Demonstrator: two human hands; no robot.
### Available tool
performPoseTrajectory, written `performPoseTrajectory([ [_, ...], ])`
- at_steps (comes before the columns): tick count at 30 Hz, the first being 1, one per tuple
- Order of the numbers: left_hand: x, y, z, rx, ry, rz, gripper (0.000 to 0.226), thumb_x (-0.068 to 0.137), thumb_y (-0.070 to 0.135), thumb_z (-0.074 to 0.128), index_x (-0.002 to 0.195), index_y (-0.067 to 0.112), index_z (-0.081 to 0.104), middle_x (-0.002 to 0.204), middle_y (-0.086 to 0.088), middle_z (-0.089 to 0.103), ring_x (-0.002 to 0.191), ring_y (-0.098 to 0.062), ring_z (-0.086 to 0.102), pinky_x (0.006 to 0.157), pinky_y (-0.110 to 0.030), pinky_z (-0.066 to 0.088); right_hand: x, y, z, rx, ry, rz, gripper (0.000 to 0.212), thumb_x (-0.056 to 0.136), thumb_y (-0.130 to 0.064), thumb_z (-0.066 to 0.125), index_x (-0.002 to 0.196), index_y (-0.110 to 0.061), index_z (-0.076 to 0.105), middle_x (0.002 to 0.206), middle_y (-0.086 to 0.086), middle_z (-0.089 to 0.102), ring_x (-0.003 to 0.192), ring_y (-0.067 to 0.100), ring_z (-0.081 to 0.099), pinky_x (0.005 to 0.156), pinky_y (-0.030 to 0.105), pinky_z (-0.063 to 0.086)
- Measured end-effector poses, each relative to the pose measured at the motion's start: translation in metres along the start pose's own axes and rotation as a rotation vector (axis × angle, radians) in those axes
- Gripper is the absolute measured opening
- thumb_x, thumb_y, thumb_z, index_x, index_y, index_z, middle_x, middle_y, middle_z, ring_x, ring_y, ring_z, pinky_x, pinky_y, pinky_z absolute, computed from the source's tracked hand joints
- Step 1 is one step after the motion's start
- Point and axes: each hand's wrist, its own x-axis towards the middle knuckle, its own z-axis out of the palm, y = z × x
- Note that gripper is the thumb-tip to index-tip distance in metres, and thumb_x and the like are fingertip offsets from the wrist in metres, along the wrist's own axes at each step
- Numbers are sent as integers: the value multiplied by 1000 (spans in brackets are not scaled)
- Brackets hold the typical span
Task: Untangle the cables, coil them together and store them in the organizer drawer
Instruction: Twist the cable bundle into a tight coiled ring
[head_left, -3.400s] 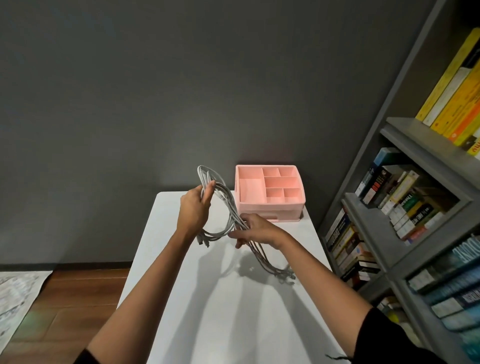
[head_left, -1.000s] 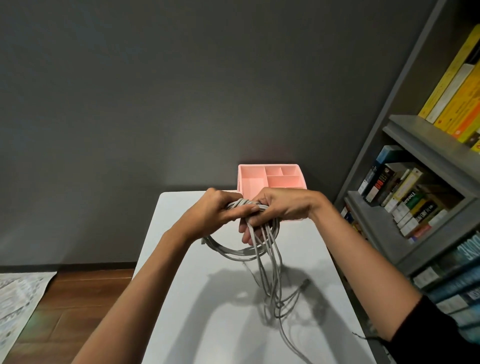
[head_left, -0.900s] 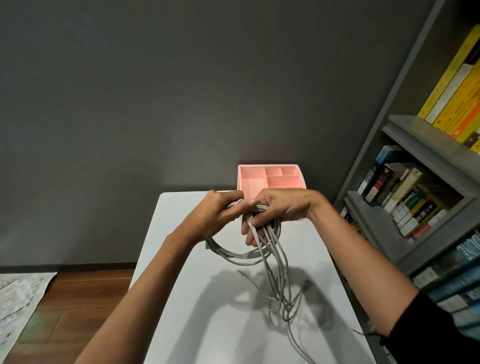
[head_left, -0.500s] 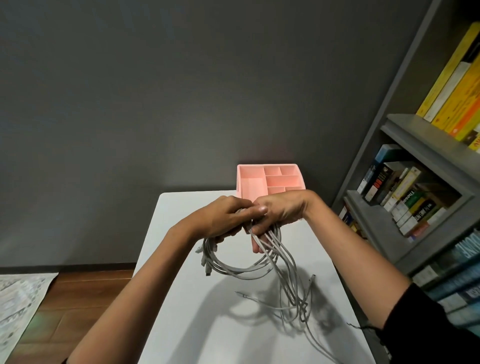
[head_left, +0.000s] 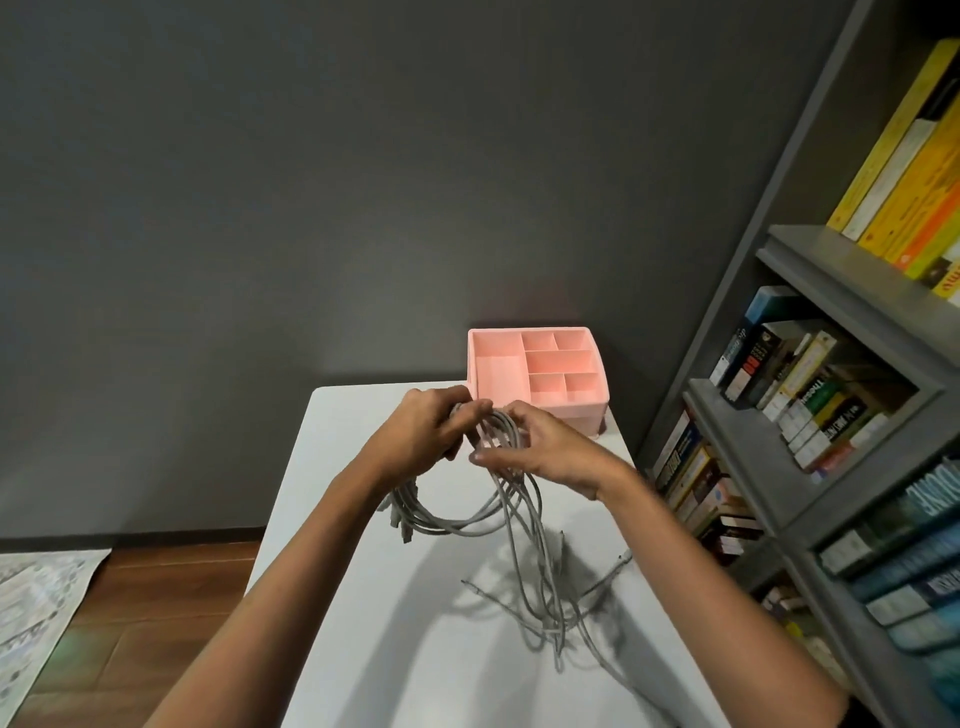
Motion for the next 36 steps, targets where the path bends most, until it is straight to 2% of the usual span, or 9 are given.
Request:
performPoseTrajectory([
  [4, 8, -7, 2, 26, 152, -34, 33, 98, 33, 49, 68, 20, 51, 45, 3, 55, 46, -6, 52, 48, -16, 36, -1, 3, 23, -125, 362, 8, 60, 79, -51, 70, 115, -21, 32, 122, 3, 43, 108, 20, 54, 86, 32, 46],
  [9, 12, -8, 3, -12, 234, -86, 35, 98, 34, 49, 66, 20, 47, 46, 0, 55, 46, -9, 49, 45, -16, 36, 3, -3, 30, -184, 448, 50, 54, 85, -55, 60, 103, -13, 31, 103, 6, 49, 86, 23, 55, 68, 31, 40],
  [13, 15, -9, 4, -8, 296, -136, 37, 98, 37, 48, 78, 7, 53, 49, -4, 57, 44, -11, 48, 44, -17, 35, -3, -12, 36, -260, 631, -30, 53, 85, -52, 62, 104, -8, 39, 107, 9, 51, 96, 26, 52, 72, 34, 42],
  [17, 16, -7, 5, -2, 347, -138, 37, 98, 39, 46, 79, 7, 51, 51, -6, 57, 48, -17, 51, 43, -17, 36, -4, -17, 40, -369, 660, -59, 40, 90, -47, 57, 103, -10, 49, 107, 5, 51, 99, 23, 50, 78, 33, 41],
  [21, 17, -5, 7, 3, 376, -134, 39, 98, 39, 46, 82, 4, 52, 53, -10, 59, 53, -23, 56, 50, -28, 39, 2, -19, 40, -433, 618, -84, 37, 94, -43, 53, 100, -8, 62, 97, 8, 64, 91, 26, 57, 69, 33, 42],
  [26, 18, -5, 4, 18, 359, -161, 38, 97, 42, 46, 83, 6, 51, 52, -6, 59, 47, -18, 54, 43, -23, 36, 1, -28, 28, -63, 420, -56, 30, 96, -30, 55, 89, -4, 68, 65, 3, 66, 60, 15, 62, 62, 24, 46],
  [30, 17, -1, 3, -72, 295, -189, 37, 98, 38, 46, 86, 3, 50, 59, -9, 66, 38, -11, 56, 35, -16, 35, 0, -31, 20, 18, 241, -37, 20, 99, -25, 51, 90, -8, 58, 66, 4, 68, 59, 13, 62, 60, 22, 46],
  [33, 17, 3, 1, -132, 261, -184, 35, 98, 37, 46, 91, 4, 52, 71, -8, 69, 50, -6, 64, 31, -25, 42, 0, -33, 14, 159, 129, -19, 17, 98, -17, 51, 82, -12, 52, 68, 6, 64, 55, 11, 60, 51, 16, 44],
  [36, 15, 7, -3, -144, 266, -156, 23, 99, 31, 48, 93, 11, 58, 73, -3, 68, 43, -1, 58, 30, -22, 38, 1, -33, 8, 252, 38, 6, 16, 97, -13, 53, 82, -10, 52, 71, 6, 63, 50, 5, 55, 49, 16, 43],
])
